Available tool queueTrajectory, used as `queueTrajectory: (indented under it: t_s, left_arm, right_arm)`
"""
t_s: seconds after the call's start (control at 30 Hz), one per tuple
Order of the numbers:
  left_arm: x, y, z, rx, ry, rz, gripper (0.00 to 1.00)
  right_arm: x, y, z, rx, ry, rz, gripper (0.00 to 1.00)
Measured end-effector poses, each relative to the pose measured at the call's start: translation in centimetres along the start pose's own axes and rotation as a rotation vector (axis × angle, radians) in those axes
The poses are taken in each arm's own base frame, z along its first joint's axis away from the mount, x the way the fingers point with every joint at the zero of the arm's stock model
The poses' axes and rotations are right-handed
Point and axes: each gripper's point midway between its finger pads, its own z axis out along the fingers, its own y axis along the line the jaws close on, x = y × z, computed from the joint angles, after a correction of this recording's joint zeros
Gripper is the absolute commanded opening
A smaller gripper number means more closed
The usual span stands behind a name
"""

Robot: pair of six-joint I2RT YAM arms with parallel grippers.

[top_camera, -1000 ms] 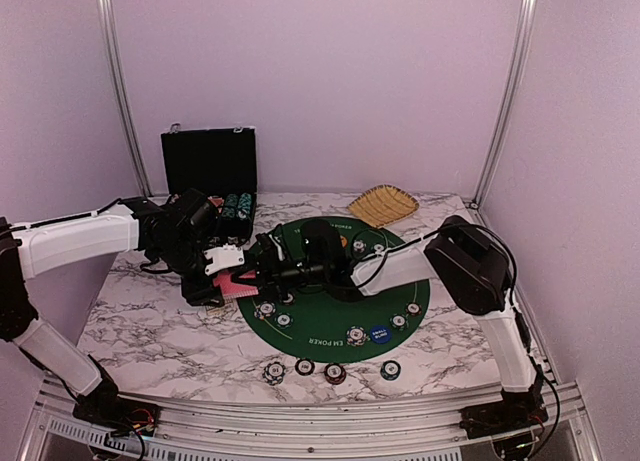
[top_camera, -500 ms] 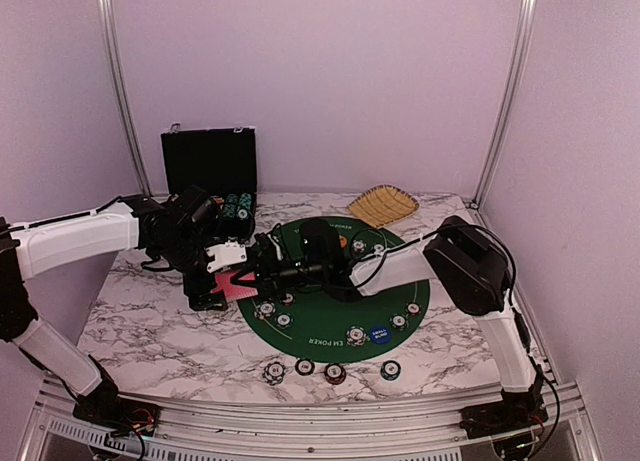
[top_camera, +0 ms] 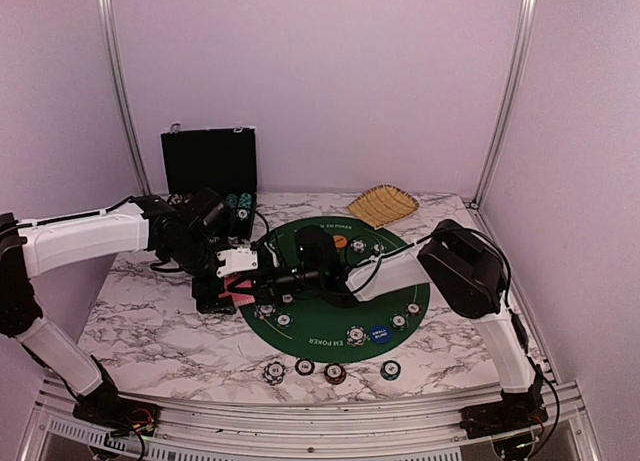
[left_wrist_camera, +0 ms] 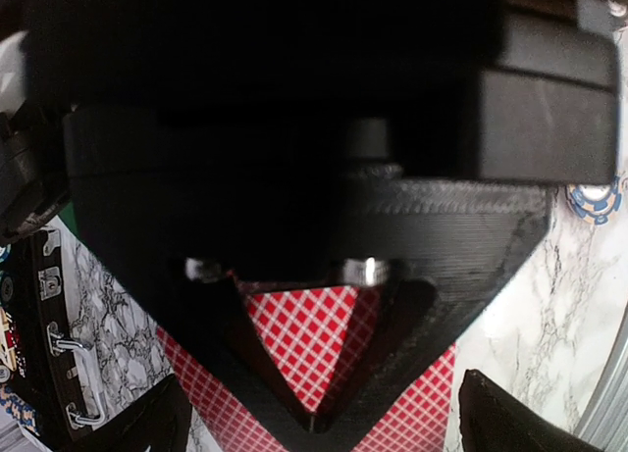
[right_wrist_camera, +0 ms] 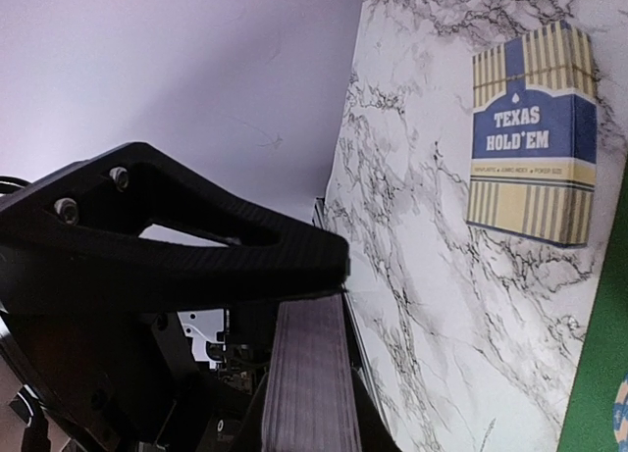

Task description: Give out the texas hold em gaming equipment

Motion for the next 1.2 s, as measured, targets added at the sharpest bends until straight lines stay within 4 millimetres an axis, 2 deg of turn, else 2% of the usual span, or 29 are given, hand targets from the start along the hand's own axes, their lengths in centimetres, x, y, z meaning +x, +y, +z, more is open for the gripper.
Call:
queueTrajectory:
  t_s: [0.2,0.53,0.6,0.73,0.83,1.0,1.2]
  left_arm:
    - [0.25,-0.06,0.64,0.011,0.018,0.023,0.83]
    - [-0.13,0.06,0.18,0.015,0.009,0.022,0.59]
    - [-0.10,0.03,0.18,0.016,0.010,0.019,0.63]
    - [-0.13,-0.03,0.18,0.020,0.008,0.019,0.86]
    - [-0.20,-0.13,0.18,0.025,0.004,0.025,0.94]
    - [-0.23,-0.22,0.20,0.028,0.003,0.038,0.96]
    - [-0.17,-0.17,0.22,0.025,0.005,0.059,0.86]
  right_arm:
    - [0.02,0.07,-0.05,-0.007,-0.002,0.003,0.00]
    - [-0.24,0.23,-0.19,-0.023,-0.025,0.002,0.03]
    - [-0.19,0.17,-0.20,-0.022,-0.026,0.004,0.03]
    - [-0.18,0.21,-0.22,-0.025,-0.026,0.005,0.03]
    - [-0.17,0.31,-0.21,-0.029,-0.025,0.009,0.03]
    - [-0.19,0.46,-0.21,-0.034,-0.026,0.008,0.03]
    - [-0.18,0.48,-0.22,-0.036,-0.025,0.010,0.03]
